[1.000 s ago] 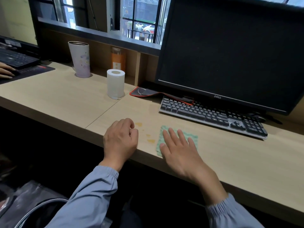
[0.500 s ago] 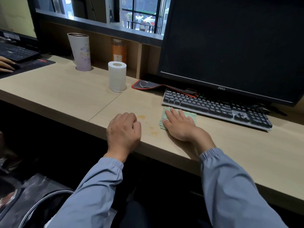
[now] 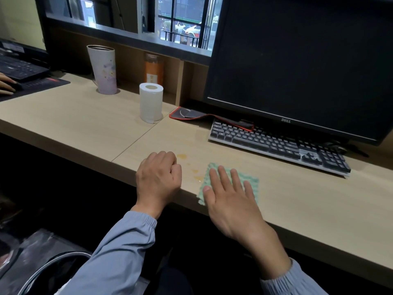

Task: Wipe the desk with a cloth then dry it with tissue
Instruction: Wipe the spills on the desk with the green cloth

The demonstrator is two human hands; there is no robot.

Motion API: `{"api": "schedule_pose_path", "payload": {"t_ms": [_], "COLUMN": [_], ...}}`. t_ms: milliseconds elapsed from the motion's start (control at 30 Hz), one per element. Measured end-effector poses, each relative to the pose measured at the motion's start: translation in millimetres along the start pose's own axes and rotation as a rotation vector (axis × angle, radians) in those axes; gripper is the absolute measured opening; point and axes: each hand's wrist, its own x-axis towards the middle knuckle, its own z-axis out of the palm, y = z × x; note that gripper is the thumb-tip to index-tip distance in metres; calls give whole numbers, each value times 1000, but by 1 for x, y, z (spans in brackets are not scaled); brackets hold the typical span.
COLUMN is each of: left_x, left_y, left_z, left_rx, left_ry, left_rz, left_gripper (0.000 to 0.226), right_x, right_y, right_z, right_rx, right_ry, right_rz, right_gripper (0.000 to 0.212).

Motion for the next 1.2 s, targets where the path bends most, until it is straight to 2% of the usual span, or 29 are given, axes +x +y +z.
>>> {"api": "schedule_pose_path", "payload": {"t_ms": [333,700,1000,1200], "left_x": [-1,-1,-1,-1], "left_y": [-3,-4,-5,-3], "left_z": [-2,0,-1,-3], "left_rx": [-17,1,-13,-13], "left_ry": [-31,-6,-13,-4], "left_rz": [10,28,26,35], "left_gripper": [16,13,13,14], "right_x": [101,22,112,99], "right_y": [18,-1,6,-4], "right_z": [-30,-6,-26,-25], "right_rx": [48,-3,54,47], "right_ry": [-32,-55,-26,-40], "right_rz": [29,-46,10,-1], "right_gripper": [62,61,64,63]}}
